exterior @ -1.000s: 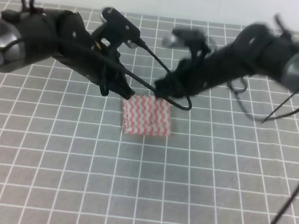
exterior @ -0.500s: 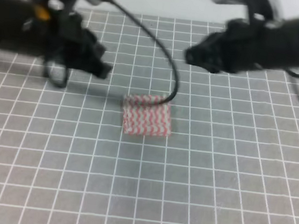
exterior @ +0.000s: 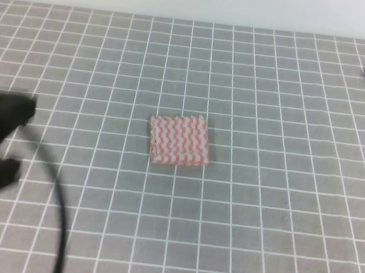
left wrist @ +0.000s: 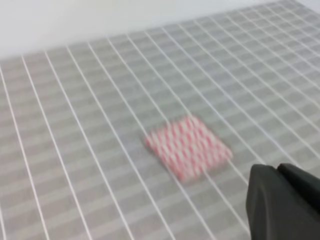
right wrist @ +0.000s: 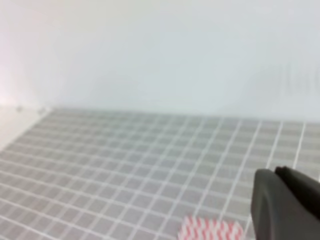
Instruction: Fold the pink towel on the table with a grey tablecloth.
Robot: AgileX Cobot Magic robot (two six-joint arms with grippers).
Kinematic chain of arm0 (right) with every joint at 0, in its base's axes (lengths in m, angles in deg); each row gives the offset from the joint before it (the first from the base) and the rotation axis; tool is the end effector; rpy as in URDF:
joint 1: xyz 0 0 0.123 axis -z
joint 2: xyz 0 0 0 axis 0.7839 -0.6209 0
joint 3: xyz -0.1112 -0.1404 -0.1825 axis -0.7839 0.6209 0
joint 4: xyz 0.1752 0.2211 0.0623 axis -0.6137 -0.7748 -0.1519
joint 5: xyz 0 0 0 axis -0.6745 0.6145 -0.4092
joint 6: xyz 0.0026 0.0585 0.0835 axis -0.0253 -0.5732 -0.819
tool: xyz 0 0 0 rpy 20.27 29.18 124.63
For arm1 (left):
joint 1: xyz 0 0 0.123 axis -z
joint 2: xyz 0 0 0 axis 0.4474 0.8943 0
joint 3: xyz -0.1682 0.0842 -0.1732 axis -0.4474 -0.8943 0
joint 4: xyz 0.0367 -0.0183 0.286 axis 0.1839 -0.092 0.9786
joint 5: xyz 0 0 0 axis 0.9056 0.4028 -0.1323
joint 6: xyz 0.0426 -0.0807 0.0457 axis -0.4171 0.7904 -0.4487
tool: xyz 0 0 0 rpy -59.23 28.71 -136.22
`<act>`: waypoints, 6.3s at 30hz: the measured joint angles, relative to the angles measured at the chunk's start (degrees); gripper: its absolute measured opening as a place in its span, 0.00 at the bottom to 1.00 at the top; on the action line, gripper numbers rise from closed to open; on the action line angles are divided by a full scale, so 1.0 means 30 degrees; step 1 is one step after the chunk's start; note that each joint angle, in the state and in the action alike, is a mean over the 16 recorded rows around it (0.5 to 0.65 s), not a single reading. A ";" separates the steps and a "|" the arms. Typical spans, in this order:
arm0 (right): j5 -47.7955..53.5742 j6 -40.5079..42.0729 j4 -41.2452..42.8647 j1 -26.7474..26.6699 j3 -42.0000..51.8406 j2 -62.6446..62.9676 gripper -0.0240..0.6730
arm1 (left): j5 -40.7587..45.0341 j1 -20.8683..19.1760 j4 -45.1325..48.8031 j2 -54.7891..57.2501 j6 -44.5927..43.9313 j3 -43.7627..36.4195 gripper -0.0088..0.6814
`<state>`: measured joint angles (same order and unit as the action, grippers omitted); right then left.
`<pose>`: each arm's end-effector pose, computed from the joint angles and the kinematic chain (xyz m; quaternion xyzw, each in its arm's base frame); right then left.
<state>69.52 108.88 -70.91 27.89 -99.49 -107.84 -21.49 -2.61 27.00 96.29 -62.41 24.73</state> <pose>0.2373 0.1256 0.3522 -0.1269 0.7558 0.2753 0.5804 0.2000 -0.1023 0.3373 0.2237 0.8132 -0.1506 0.5157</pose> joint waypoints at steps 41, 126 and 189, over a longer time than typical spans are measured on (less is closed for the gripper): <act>0.2347 0.0057 -0.1204 -0.0019 0.3409 0.4362 0.01 | 0.6195 -0.0001 0.0180 -1.1340 0.0628 -0.5780 0.01; 0.0438 -1.1494 1.4034 0.6695 1.6453 1.8258 0.01 | 0.6241 -0.0002 0.0185 -1.1334 0.0622 -0.5777 0.01; 0.0360 -1.1494 1.4039 0.6695 1.6453 1.8229 0.01 | -0.4151 -0.6261 0.2477 -1.5618 0.3991 -1.5921 0.01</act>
<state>70.60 74.39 -28.79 47.98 -50.13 -53.16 -33.94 -21.39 34.43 49.43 -50.43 -23.03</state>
